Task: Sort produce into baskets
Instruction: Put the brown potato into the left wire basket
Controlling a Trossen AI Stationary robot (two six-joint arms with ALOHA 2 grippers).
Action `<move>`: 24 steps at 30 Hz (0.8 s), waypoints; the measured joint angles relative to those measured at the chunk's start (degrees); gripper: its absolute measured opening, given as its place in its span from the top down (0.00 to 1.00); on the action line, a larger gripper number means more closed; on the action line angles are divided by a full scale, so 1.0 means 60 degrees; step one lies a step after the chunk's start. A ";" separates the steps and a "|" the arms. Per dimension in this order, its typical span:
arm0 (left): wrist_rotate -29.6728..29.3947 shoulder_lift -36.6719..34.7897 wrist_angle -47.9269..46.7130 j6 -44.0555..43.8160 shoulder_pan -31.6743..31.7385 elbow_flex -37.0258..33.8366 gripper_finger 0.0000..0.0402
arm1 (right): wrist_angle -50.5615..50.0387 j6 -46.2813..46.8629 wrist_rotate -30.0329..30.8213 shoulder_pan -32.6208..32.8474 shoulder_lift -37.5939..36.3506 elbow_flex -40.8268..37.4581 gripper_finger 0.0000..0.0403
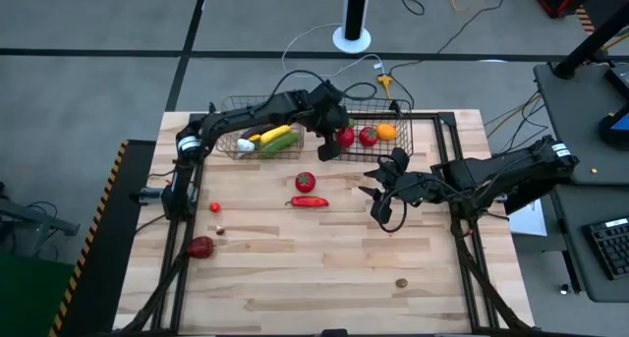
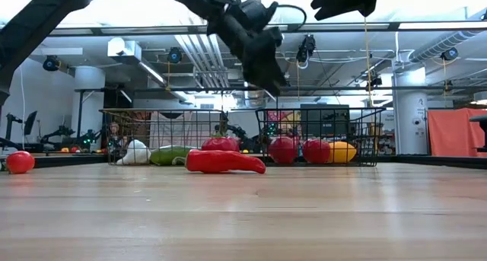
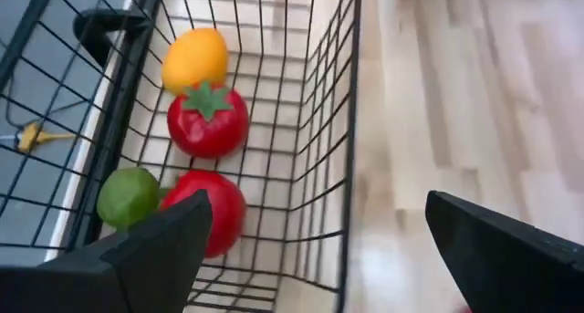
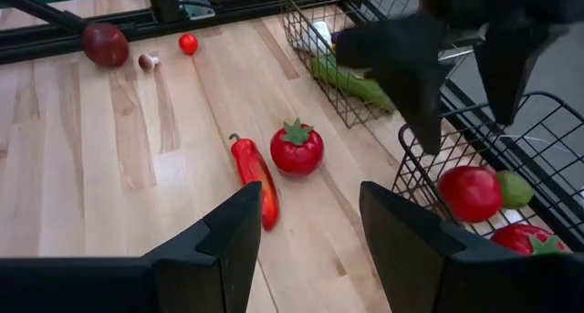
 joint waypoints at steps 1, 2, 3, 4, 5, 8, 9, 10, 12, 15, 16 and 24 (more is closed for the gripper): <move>0.0005 -0.0068 -0.0052 -0.0171 -0.0013 0.0088 0.05 | 0.0003 0.0028 0.0000 0.0000 0.0000 -0.0003 0.56; 0.0005 -0.0164 -0.0024 -0.0277 -0.0041 0.0113 0.05 | -0.0002 0.0079 0.0000 0.0000 0.0000 -0.0014 0.56; 0.0004 -0.0295 -0.0030 -0.0298 -0.0076 0.0116 0.05 | -0.0008 0.0142 0.0000 0.0000 0.0000 -0.0030 0.56; 0.0004 -0.0452 0.0011 -0.0307 -0.0118 0.0059 0.05 | -0.0024 0.0212 -0.0003 0.0000 0.0000 -0.0045 0.56; 0.0001 -0.0636 0.0056 -0.0311 -0.0165 -0.0075 0.05 | -0.0031 0.0274 -0.0004 0.0009 0.0000 -0.0061 0.56; 0.0003 -0.1357 0.0166 -0.0406 -0.0380 -0.0750 0.05 | -0.0045 0.0461 -0.0005 0.0062 0.0000 -0.0164 0.56; -0.0004 -0.1647 0.0286 -0.0546 -0.0452 -0.1058 0.05 | -0.0044 0.0527 -0.0007 0.0098 0.0000 -0.0208 0.56; -0.0023 -0.1922 0.0345 -0.0646 -0.0545 -0.1400 0.05 | -0.0051 0.0590 -0.0007 0.0125 0.0000 -0.0255 0.56; -0.0115 -0.2561 0.0692 -0.0858 -0.0721 -0.2145 0.05 | -0.0041 0.0786 -0.0018 0.0137 0.0000 -0.0342 0.56; -0.0454 -0.3661 0.1547 -0.1068 -0.1064 -0.3574 0.05 | -0.0031 0.1040 -0.0084 0.0209 0.0000 -0.0471 0.56; -0.0613 -0.4102 0.1950 -0.1107 -0.1197 -0.4130 0.05 | -0.0040 0.1051 -0.0091 0.0263 0.0000 -0.0510 0.56; -0.1340 -0.7217 0.3884 -0.2728 -0.2304 -0.7615 0.05 | 0.0074 0.1169 -0.0605 0.0781 0.0492 -0.0475 0.56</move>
